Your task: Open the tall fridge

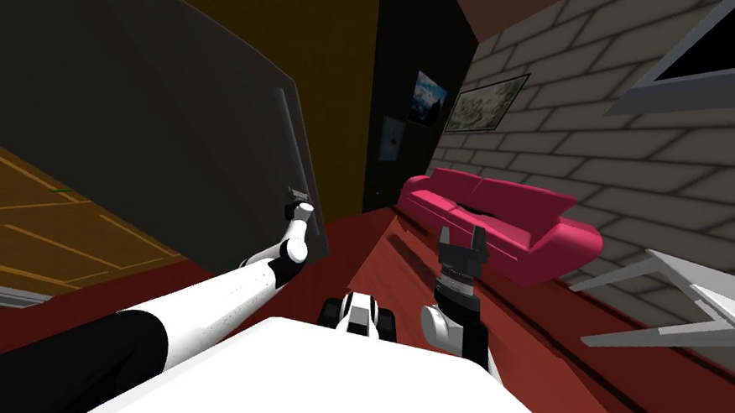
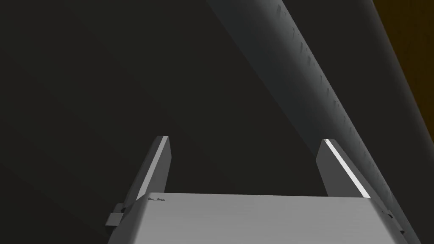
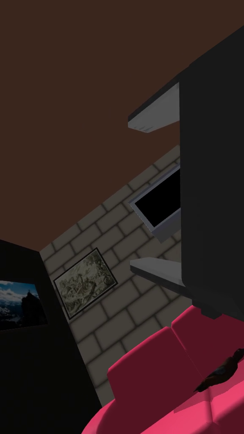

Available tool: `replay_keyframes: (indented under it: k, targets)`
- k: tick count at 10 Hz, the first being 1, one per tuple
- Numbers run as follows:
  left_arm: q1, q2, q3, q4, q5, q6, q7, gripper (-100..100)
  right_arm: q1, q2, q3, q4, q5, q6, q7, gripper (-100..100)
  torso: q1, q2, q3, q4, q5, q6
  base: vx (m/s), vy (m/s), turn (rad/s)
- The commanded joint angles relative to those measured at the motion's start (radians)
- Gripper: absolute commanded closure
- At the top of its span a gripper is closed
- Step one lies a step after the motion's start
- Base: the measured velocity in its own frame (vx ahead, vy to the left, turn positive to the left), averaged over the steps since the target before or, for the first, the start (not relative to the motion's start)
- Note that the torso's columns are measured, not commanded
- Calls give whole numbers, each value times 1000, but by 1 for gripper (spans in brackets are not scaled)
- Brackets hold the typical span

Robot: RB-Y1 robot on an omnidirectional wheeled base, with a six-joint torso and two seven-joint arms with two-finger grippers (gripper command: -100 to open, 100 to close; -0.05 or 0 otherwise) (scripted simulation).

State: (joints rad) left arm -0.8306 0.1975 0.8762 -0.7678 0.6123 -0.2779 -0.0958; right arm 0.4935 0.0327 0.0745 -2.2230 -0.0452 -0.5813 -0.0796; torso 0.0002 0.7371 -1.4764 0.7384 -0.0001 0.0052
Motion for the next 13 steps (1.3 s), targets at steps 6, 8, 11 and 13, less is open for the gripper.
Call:
replay_keyframes:
  k: [6,8,11,13]
  targets:
    - [-43,1,-31,54,9,19,34,100,-1,0,0,0,0,0,0,0,4,7,4,1,2,-4,-55,3,-33]
    - [-45,-9,-53,52,8,29,45,100,-1,0,0,0,0,0,0,0,2,6,4,2,1,-6,-255,88,-52]
    - [-47,-29,-96,46,5,49,66,100,-1,0,0,0,0,0,0,0,0,0,0,0,0,-6,-287,98,-58]
    - [-50,-49,-139,40,2,70,88,100,-1,0,0,0,0,0,0,0,1,2,1,0,1,-5,-345,97,-98]
